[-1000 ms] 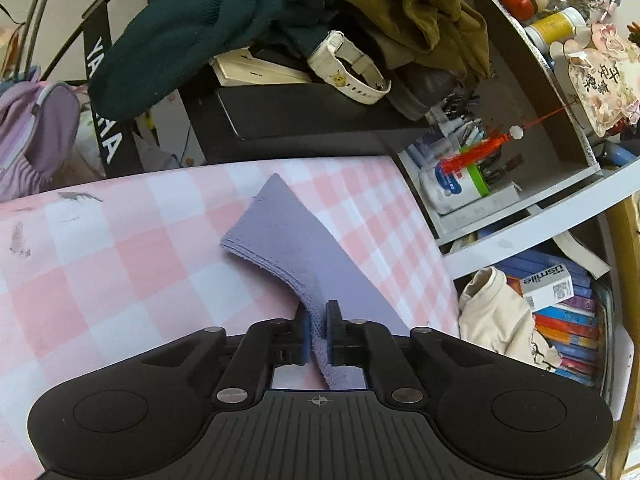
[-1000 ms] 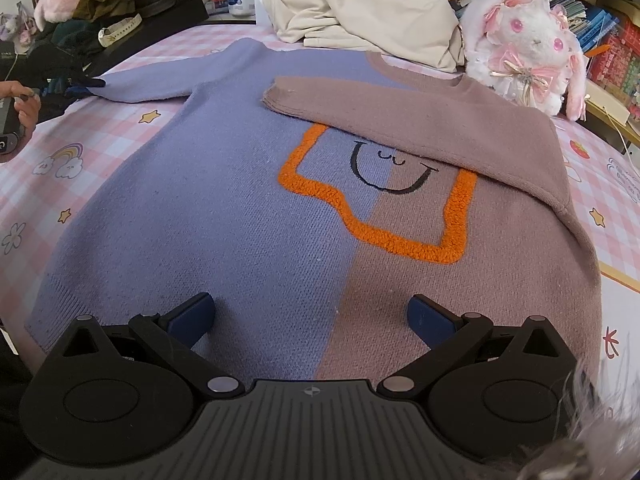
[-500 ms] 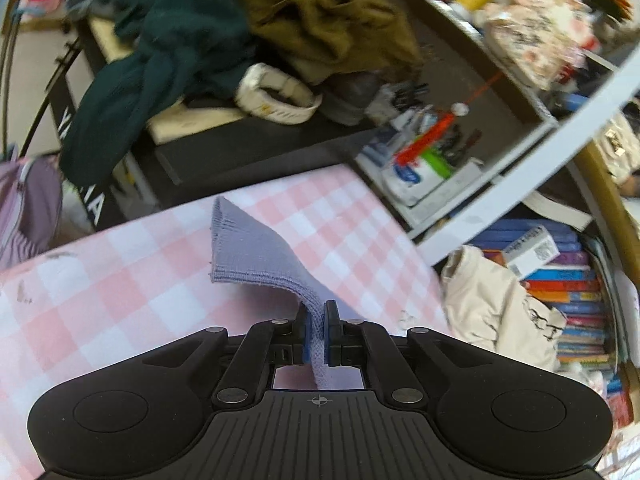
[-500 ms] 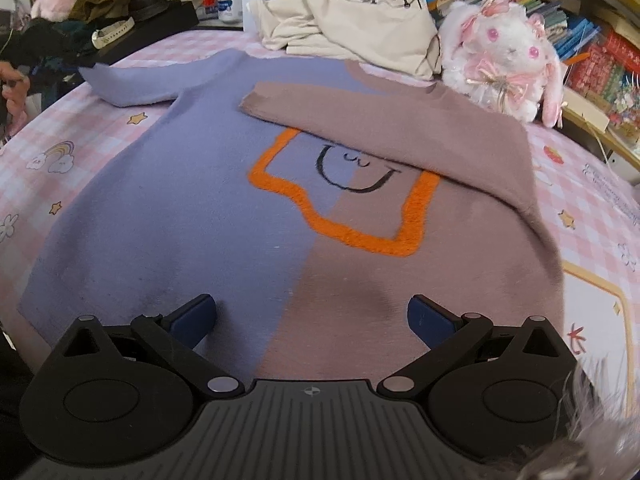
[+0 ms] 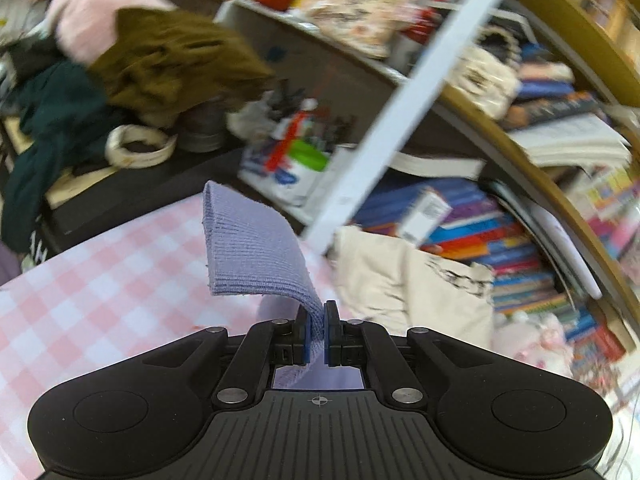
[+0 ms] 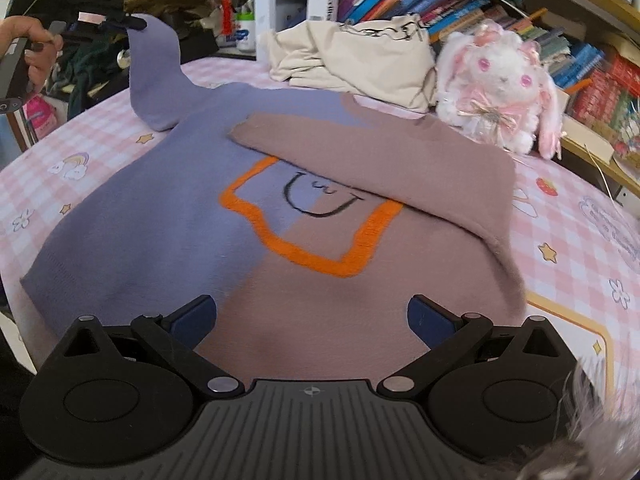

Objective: Fold clothes
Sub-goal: 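Lift the lavender sleeve with the left gripper, lay it across the sweater front, open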

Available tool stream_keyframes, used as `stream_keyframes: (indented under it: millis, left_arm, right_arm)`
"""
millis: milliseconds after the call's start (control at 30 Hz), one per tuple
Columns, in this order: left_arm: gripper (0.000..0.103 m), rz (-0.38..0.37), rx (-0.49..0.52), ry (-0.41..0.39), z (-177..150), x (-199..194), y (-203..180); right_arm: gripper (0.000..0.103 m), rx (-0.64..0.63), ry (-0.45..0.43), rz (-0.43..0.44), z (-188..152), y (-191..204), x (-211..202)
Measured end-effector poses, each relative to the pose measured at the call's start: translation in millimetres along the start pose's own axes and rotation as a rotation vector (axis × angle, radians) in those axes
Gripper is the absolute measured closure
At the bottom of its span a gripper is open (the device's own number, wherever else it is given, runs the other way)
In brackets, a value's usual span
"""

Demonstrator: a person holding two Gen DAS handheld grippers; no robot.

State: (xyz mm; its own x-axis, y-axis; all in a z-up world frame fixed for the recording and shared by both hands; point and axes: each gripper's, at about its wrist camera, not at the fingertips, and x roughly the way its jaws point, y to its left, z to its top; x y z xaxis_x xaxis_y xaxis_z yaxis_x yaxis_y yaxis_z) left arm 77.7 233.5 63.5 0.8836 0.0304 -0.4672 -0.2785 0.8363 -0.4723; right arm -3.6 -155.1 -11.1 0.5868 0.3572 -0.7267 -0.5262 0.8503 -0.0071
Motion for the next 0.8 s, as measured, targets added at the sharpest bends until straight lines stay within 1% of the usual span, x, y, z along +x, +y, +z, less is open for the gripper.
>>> stream_keyframes:
  millis: [300,633,800]
  left_arm:
    - [0.099,-0.064,0.118,0.024,-14,-1,-80]
    - [0.099,-0.180,0.219,0.076,-42,13,-170]
    - [0.099,-0.204,0.245,0.117,-61,22,-197]
  right_arm:
    - [0.000,0.084,-0.039,0.039,-14,-39,-17]
    - [0.000,0.118,-0.074,0.073,-28,-68,-32]
    - [0.000,0.115,-0.070,0.094,-35,-77,-37]
